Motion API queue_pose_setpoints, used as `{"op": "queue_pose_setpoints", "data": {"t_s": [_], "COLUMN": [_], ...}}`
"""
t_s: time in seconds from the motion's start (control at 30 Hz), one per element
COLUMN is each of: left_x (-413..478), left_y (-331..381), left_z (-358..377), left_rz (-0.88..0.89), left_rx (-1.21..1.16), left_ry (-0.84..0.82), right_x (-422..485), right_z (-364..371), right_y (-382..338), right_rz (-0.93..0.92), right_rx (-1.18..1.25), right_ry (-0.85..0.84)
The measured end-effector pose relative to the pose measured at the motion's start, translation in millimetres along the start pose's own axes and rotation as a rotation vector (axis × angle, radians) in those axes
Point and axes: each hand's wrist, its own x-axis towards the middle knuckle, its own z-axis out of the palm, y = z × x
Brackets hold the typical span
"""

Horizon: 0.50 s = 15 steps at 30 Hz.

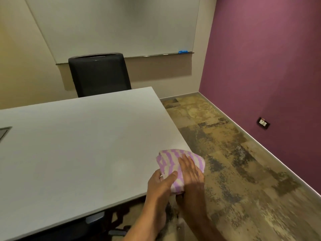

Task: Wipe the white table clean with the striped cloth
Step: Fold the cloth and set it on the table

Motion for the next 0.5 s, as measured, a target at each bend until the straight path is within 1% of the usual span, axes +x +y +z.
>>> {"op": "queue_pose_setpoints", "data": {"t_s": [0.1,0.17,0.2,0.27,0.33,0.37,0.4,0.43,0.5], "left_x": [-14.1,-22.9,-27.2,-35.3,-42.1,-45.3,-48.5,-51.6,-57.6], "left_y": [15.5,22.9,26.2,31.7,38.1,41.7,45.0,48.4,54.7], "left_z": [7.9,12.3,14.3,16.7,17.5,17.4,16.8,16.3,15.3], "left_rz": [-0.024,-0.039,-0.047,-0.061,-0.073,-0.081,-0.086,-0.086,-0.082], "left_rx": [-0.051,-0.099,-0.122,-0.175,-0.246,-0.293,-0.331,-0.357,-0.394], "left_ry": [0.041,0.059,0.067,0.081,0.097,0.109,0.121,0.128,0.12], "right_x": [13.1,18.1,19.5,20.9,22.6,24.7,27.9,31.6,41.5], "right_z": [-26.4,-43.1,-51.2,-67.2,-82.4,-87.9,-92.5,-97.0,-104.3], "right_y": [-9.4,-12.7,-12.0,-10.9,-7.3,-4.6,-2.5,-2.8,-8.3], "right_rz": [0.04,0.016,-0.003,0.013,0.074,0.109,0.161,0.238,0.426], "right_rx": [0.087,0.192,0.239,0.308,0.321,0.342,0.411,0.531,0.753], "right_ry": [-0.073,-0.124,-0.172,-0.321,-0.435,-0.461,-0.473,-0.473,-0.405]}}
